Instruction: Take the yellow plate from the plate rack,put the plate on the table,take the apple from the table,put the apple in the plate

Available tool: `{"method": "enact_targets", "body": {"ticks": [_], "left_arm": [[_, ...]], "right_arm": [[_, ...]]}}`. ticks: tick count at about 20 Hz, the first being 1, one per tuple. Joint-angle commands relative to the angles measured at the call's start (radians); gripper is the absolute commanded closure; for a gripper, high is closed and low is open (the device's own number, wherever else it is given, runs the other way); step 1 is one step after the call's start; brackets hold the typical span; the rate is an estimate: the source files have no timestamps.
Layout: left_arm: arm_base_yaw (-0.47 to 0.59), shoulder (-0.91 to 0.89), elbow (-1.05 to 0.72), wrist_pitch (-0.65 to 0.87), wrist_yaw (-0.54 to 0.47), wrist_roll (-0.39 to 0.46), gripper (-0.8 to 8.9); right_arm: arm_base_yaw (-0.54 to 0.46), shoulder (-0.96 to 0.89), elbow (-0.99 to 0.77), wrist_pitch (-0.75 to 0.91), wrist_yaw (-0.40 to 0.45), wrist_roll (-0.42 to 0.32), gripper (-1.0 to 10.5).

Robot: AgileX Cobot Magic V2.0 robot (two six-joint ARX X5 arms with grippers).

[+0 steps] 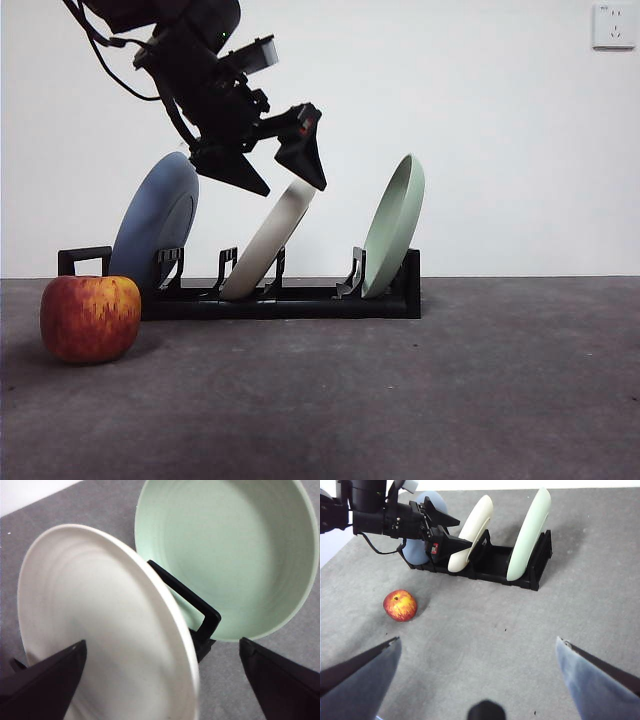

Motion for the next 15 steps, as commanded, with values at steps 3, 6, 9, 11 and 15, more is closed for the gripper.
{"method": "enact_targets", "body": {"ticks": [3, 6, 9, 11, 15], "left_arm": [[-0.006, 0.024, 0.001, 0.011, 0.0, 0.002, 4.93], [-0.006, 0.024, 0.001, 0.002, 0.008, 0.002, 6.64], [-0.006, 0.024, 0.001, -0.012, 0.083, 0.002, 7.34], [-0.006, 0.024, 0.001, -0.011, 0.11, 0.002, 7.34], [-0.006, 0.024, 0.001, -0.013, 0.11, 0.0, 8.21]], "right_arm": [[0.002, 0.012, 0.003, 0.003, -0.001, -0.007, 4.1], [0.002, 0.018, 0.003, 0.003, -0.001, -0.007, 4.1], [0.002, 0.02, 0.003, 0.003, -0.001, -0.007, 4.1], [0.002, 0.02, 0.003, 0.003, -0.001, -0.007, 4.1], [0.002, 0.02, 0.003, 0.003, -0.001, -0.007, 4.1]]}}
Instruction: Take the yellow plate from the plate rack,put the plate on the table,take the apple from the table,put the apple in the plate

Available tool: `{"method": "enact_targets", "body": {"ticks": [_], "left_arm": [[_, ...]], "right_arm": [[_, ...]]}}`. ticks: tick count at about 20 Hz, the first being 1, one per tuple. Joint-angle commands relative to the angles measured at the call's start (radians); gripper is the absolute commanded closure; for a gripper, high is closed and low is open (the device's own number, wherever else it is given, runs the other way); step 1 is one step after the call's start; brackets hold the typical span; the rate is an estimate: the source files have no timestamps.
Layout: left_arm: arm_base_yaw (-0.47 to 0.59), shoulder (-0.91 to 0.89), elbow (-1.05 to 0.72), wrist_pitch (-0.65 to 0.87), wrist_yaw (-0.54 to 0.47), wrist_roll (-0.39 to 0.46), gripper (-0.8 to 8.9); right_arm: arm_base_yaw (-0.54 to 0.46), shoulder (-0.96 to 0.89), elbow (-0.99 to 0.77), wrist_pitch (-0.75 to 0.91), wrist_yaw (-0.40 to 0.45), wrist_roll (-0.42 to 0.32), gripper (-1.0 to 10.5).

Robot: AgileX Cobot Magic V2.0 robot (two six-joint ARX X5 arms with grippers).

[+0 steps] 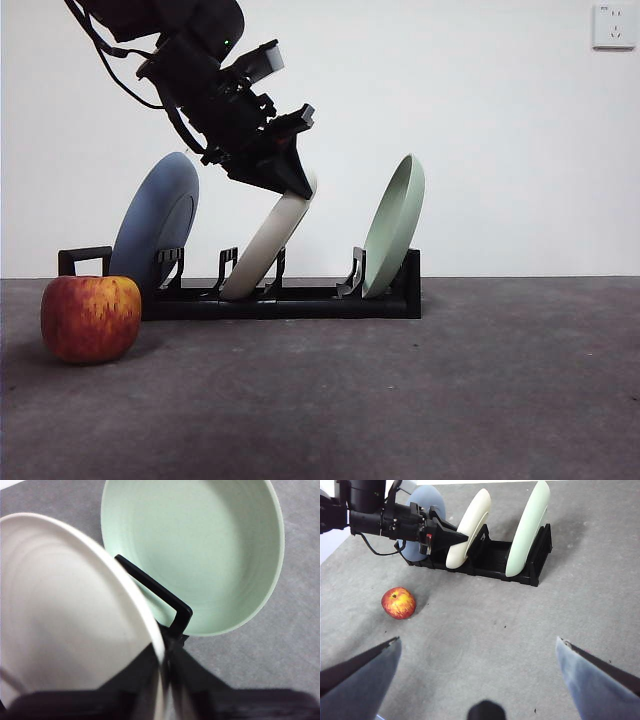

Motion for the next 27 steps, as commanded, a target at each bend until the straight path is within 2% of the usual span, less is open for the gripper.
{"method": "enact_targets", "body": {"ticks": [1, 5, 8, 10, 17, 19, 21, 23, 27], "left_arm": [[-0.003, 0.011, 0.001, 0.0, 0.007, 0.001, 8.21], [-0.002, 0.011, 0.001, 0.0, 0.06, -0.006, 8.21], [0.003, 0.006, 0.001, 0.0, 0.063, -0.052, 8.21], [0.009, -0.011, 0.001, 0.001, 0.107, -0.069, 8.21], [0.019, -0.181, 0.001, -0.004, 0.182, -0.099, 8.21], [0.016, -0.255, 0.001, -0.053, 0.204, -0.097, 8.21], [-0.003, -0.339, 0.001, -0.17, 0.199, -0.02, 8.2], [-0.049, -0.425, 0.001, -0.325, 0.13, 0.085, 8.19], [-0.226, -0.539, 0.001, -0.564, -0.156, 0.217, 8.19]], "right_arm": [[0.002, -0.001, 0.003, 0.002, -0.001, -0.007, 4.1], [0.002, -0.001, 0.003, 0.003, -0.001, -0.007, 4.1], [0.002, -0.001, 0.003, 0.003, -0.001, -0.007, 4.1], [0.002, -0.001, 0.003, 0.003, -0.001, -0.007, 4.1], [0.002, -0.001, 0.003, 0.003, -0.001, -0.008, 4.1], [0.002, -0.001, 0.003, 0.003, -0.002, -0.007, 4.1], [0.002, -0.001, 0.003, 0.003, -0.002, -0.007, 4.1], [0.002, -0.001, 0.003, 0.005, -0.002, -0.008, 4.1], [0.002, 0.0, 0.003, 0.021, -0.002, -0.007, 4.1]]}}
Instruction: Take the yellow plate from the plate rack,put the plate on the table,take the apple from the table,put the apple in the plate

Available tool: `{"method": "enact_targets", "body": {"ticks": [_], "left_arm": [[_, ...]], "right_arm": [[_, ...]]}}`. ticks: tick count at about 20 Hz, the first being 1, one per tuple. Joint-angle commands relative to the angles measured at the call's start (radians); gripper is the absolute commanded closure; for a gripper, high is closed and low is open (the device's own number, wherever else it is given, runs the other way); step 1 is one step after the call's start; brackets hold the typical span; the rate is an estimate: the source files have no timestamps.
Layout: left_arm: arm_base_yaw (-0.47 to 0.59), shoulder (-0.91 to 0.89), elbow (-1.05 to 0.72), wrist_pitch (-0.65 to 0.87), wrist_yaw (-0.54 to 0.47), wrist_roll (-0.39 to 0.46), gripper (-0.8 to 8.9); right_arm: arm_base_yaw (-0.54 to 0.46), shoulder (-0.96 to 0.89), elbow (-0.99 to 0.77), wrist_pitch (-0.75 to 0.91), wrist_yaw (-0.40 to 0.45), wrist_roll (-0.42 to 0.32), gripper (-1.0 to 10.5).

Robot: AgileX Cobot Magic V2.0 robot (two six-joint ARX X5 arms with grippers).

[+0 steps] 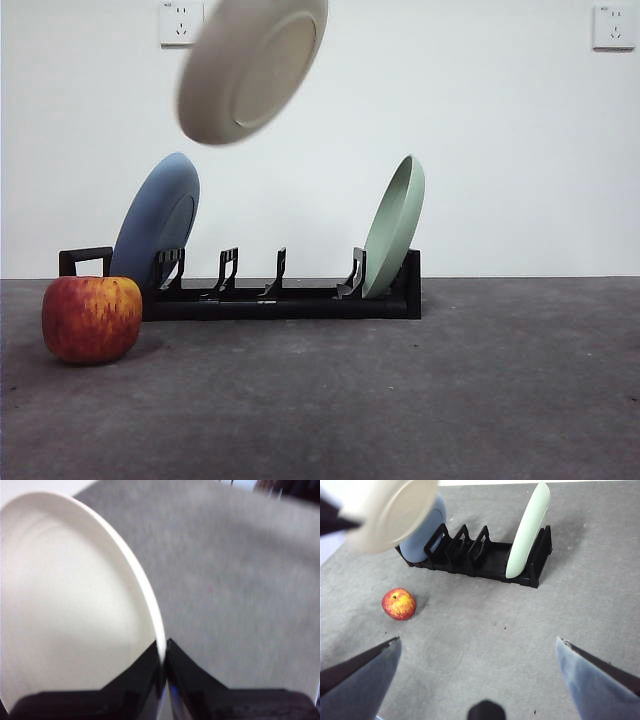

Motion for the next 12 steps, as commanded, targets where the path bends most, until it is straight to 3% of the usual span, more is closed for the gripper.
{"method": "enact_targets", "body": {"ticks": [1, 5, 8, 12], "left_arm": [[-0.12, -0.019, 0.001, -0.1, -0.167, 0.096, 8.19], [-0.322, 0.008, -0.02, -0.24, -0.355, 0.113, 8.19], [-0.436, 0.031, -0.126, -0.192, -0.504, 0.085, 8.19], [-0.483, 0.062, -0.304, -0.062, -0.55, 0.06, 8.19]], "right_arm": [[0.002, 0.0, 0.003, 0.017, -0.002, -0.007, 4.1], [0.002, 0.0, 0.003, 0.019, -0.014, -0.007, 4.1], [0.002, 0.0, 0.003, 0.025, -0.02, -0.007, 4.1], [0.002, 0.0, 0.003, 0.025, -0.02, -0.007, 4.1]]}}
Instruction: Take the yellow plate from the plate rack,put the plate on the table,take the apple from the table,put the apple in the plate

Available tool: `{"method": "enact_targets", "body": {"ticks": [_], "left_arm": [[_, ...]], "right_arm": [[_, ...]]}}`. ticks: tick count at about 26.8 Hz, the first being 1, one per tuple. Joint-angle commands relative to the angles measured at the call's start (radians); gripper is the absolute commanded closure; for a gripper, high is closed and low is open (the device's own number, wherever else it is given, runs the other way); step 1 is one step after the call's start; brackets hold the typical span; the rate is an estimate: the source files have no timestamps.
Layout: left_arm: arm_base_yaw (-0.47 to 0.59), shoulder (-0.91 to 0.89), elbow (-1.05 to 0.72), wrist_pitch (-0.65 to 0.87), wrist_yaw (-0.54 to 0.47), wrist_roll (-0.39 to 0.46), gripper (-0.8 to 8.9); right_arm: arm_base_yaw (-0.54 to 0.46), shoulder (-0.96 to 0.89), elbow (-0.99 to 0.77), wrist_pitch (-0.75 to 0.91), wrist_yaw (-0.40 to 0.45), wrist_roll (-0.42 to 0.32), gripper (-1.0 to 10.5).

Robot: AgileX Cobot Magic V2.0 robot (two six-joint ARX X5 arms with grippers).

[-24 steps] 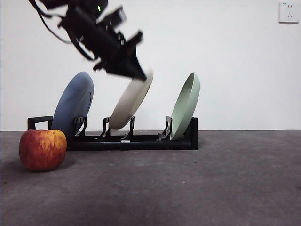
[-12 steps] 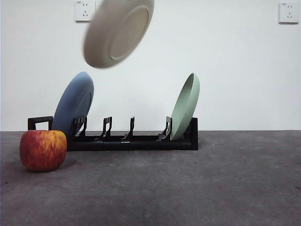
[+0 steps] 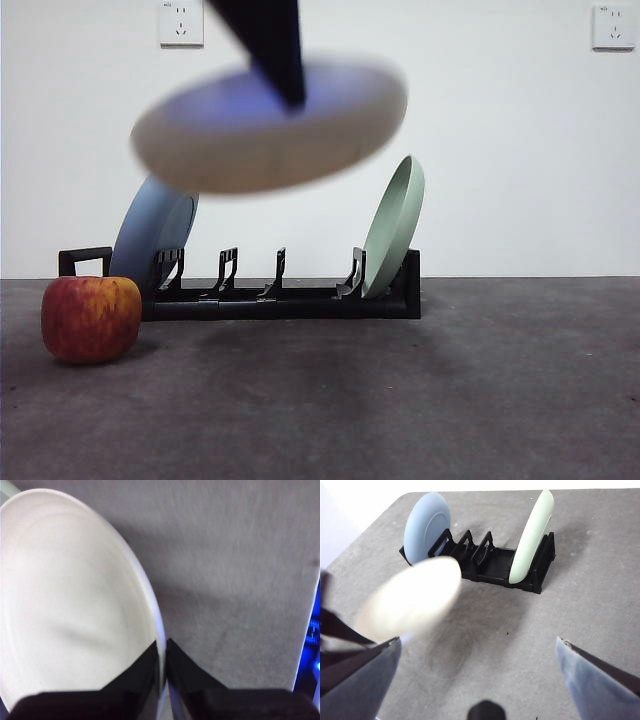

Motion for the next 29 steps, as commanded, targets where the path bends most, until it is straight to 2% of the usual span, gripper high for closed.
{"method": "enact_targets", "body": {"ticks": [1, 3, 7, 23, 26, 29], "left_arm": [[-0.025, 0.024, -0.088, 0.085, -0.036, -0.021, 8.19], [-0.048, 0.053, -0.146, 0.151, -0.079, -0.029, 8.19], [-0.079, 0.122, -0.186, 0.211, -0.087, -0.039, 8.19], [-0.093, 0.355, -0.19, 0.315, -0.112, -0.087, 8.19], [-0.09, 0.375, -0.19, 0.303, -0.094, -0.114, 8.17], [-0.087, 0.378, -0.19, 0.297, -0.033, -0.124, 7.95]], "right_arm": [[0.002, 0.0, 0.003, 0.006, -0.004, -0.007, 4.1], [0.002, 0.002, 0.003, 0.006, -0.004, -0.007, 4.1], [0.002, 0.011, 0.003, 0.005, -0.006, -0.007, 4.1], [0.002, 0.013, 0.003, 0.006, -0.011, -0.007, 4.1], [0.002, 0.013, 0.003, 0.006, -0.011, -0.007, 4.1], [0.002, 0.013, 0.003, 0.006, -0.011, -0.007, 4.1]]}}
